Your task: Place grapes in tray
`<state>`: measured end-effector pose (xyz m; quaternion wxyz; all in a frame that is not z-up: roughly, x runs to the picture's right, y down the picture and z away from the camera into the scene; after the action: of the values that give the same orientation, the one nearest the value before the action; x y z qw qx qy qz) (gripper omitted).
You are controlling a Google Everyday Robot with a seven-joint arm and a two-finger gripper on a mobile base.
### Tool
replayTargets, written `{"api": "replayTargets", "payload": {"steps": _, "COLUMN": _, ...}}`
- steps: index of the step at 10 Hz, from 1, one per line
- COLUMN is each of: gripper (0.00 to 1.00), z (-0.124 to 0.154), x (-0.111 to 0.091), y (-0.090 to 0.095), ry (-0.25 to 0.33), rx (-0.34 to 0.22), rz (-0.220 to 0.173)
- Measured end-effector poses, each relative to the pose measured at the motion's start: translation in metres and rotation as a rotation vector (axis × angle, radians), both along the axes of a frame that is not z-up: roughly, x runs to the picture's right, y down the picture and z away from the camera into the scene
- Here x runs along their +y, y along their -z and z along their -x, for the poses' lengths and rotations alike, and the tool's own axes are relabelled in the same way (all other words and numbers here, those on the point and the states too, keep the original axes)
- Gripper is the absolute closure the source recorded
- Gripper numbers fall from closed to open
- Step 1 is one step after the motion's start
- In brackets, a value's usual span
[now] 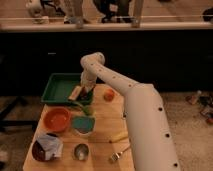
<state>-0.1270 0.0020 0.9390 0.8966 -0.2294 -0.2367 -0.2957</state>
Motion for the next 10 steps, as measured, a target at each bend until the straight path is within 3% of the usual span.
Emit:
{"api": "replayTargets", "payload": {"steps": 5, "gripper": 1.0, "z": 0.025, "x": 0.013, "y": -0.013, "ry": 0.038, "rx": -0.059, "rz": 0.052}}
{"api": "replayTargets", "payload": {"steps": 10, "gripper": 1.0, "z": 0.057, "x": 0.009, "y": -0.001, "ry": 0.093, "rx": -0.148, "rz": 0.045}}
